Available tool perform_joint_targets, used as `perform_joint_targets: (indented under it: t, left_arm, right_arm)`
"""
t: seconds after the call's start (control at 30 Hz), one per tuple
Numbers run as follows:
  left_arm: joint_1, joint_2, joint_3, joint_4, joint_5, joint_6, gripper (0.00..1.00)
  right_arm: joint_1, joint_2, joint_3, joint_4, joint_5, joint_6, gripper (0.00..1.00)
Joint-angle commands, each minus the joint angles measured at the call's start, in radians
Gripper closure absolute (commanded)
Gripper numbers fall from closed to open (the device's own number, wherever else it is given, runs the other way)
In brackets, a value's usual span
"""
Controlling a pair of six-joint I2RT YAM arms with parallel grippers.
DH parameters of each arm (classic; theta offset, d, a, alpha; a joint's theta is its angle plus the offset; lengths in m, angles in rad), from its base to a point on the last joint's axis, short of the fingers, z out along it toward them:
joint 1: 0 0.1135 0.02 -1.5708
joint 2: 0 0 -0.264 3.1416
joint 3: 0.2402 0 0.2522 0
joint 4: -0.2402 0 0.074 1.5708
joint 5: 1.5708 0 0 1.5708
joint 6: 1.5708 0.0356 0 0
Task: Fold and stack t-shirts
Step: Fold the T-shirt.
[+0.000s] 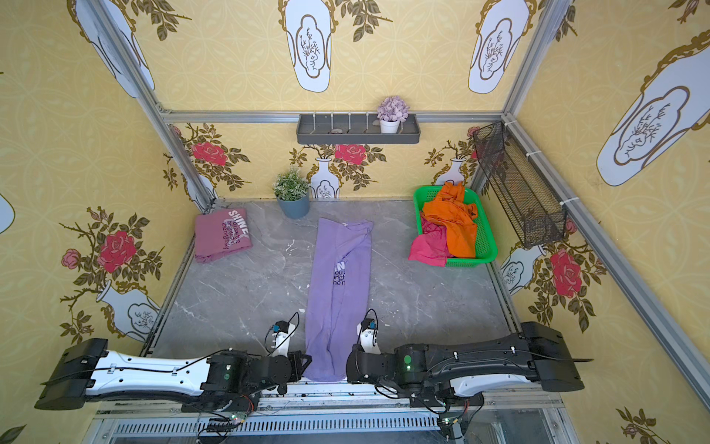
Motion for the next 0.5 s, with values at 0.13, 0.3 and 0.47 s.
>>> perform_joint_targets:
  t: [0.13,0.3,0.47]
  left_arm:
    - [0.088,0.007,0.133,-0.172,-0.147,0.072,1.0]
    - [0.26,0.07,0.164,-0.029,-0.089,0.267,1.0]
    - [0.398,0.187,0.235,0.085,-0.034,0.425,1.0]
  right_arm:
    - [-0.051,-0.081,0.114,-0.268,0.15,-0.05,1.0]
    - [-0.258,-0.118,0.12,-0.192,0.07,-0.256,1.0]
    - [-0.496,-0.079,0.107,-0.048,-0.094,-0.446,1.0]
